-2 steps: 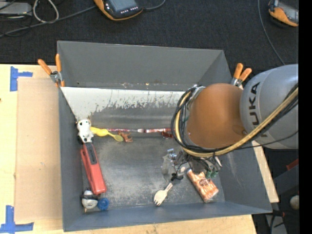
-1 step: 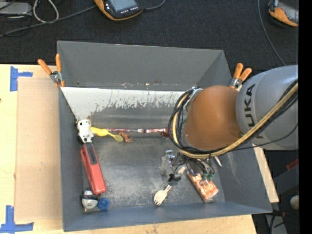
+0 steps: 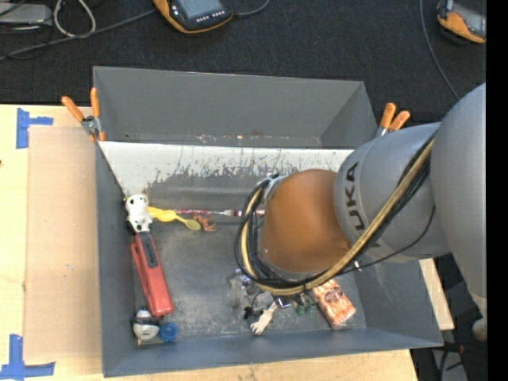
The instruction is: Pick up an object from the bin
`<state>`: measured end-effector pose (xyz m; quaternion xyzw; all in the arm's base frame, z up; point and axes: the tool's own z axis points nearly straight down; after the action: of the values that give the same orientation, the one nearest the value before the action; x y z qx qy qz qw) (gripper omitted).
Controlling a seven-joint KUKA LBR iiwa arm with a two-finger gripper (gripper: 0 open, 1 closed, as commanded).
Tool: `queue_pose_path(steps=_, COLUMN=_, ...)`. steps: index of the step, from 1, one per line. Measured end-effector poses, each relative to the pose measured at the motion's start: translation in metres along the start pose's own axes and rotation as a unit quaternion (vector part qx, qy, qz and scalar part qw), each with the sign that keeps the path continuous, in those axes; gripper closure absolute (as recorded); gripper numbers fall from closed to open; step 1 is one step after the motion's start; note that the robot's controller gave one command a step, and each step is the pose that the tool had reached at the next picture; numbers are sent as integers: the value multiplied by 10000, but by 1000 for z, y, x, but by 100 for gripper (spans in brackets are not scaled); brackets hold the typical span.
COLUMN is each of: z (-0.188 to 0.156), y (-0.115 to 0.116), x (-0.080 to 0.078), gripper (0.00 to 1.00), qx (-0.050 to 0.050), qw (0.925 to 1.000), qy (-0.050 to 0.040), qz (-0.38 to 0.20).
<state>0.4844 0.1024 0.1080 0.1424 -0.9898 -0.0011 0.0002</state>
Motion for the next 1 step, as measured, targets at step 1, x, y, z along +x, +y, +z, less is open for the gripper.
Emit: queue_pose_path(steps=1, z=3, y=-2, x=1, gripper=0, qx=11, qw=9995, qy=-19, qz=313)
